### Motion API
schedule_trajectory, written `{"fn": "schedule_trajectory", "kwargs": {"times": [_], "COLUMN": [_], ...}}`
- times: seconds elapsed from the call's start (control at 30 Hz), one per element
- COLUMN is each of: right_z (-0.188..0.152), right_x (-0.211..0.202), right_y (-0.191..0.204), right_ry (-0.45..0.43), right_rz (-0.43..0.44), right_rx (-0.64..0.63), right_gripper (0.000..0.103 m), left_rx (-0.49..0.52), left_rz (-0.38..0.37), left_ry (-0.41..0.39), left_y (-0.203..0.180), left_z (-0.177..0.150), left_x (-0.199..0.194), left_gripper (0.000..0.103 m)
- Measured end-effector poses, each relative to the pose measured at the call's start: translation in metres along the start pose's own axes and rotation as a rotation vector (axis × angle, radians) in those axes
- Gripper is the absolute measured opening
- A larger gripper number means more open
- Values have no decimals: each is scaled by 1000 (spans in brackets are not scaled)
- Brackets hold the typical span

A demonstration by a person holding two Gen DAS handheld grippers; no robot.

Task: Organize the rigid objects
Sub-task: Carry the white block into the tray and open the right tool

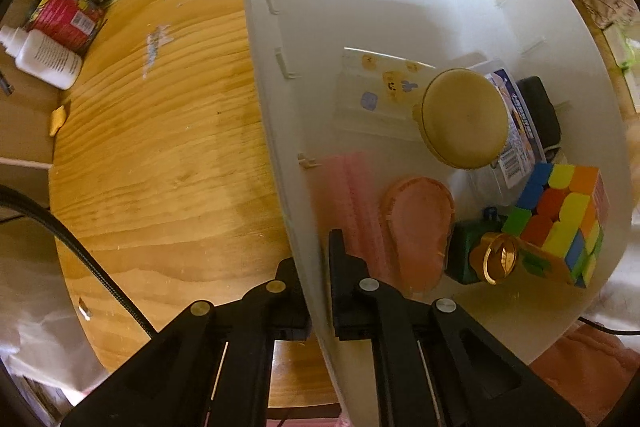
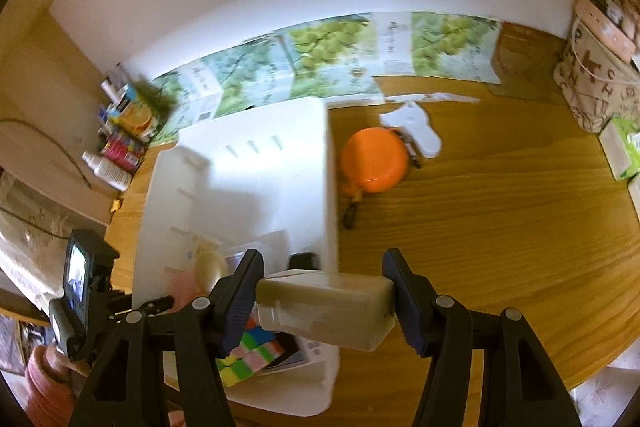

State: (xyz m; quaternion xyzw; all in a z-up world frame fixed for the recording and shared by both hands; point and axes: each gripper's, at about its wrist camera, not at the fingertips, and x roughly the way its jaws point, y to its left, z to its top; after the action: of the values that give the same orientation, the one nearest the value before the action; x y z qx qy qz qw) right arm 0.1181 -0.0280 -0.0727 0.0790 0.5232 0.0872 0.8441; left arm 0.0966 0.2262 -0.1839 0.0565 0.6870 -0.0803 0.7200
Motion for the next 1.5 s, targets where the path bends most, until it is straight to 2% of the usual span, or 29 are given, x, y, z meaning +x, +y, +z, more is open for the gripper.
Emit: {"fn": "schedule_trajectory", "kwargs": {"times": [0.13, 0.3, 0.83, 0.9, 1.0, 1.27, 1.5], "right_z": [-8, -18, -42, -43, -42, -38, -36], "right_x": [6, 15, 45, 46, 45, 33, 21], "right_y": [26, 51, 100, 101, 100, 81, 57], "right_ry": [7, 21, 79, 76, 63, 6, -63], "right_rz": [-3, -6, 4, 10, 18, 15, -13], "right_rx": [-39, -85, -213, -220, -232, -246, -338], "right_gripper": [62, 62, 63, 74, 79, 79, 80], "left_rx": [43, 116, 135, 128, 127, 84, 23], "left_rz": [-26, -20, -23, -25, -24, -27, 6], "left_ry": [6, 7, 6, 6, 7, 14, 20], "left_y": [5, 5, 26, 25, 22, 22, 24], "left_z": [5, 10, 35, 34, 32, 30, 30], "left_x": [2, 5, 6, 4, 1, 6, 12], "left_gripper": [9, 9, 9, 9, 9, 9, 9]}}
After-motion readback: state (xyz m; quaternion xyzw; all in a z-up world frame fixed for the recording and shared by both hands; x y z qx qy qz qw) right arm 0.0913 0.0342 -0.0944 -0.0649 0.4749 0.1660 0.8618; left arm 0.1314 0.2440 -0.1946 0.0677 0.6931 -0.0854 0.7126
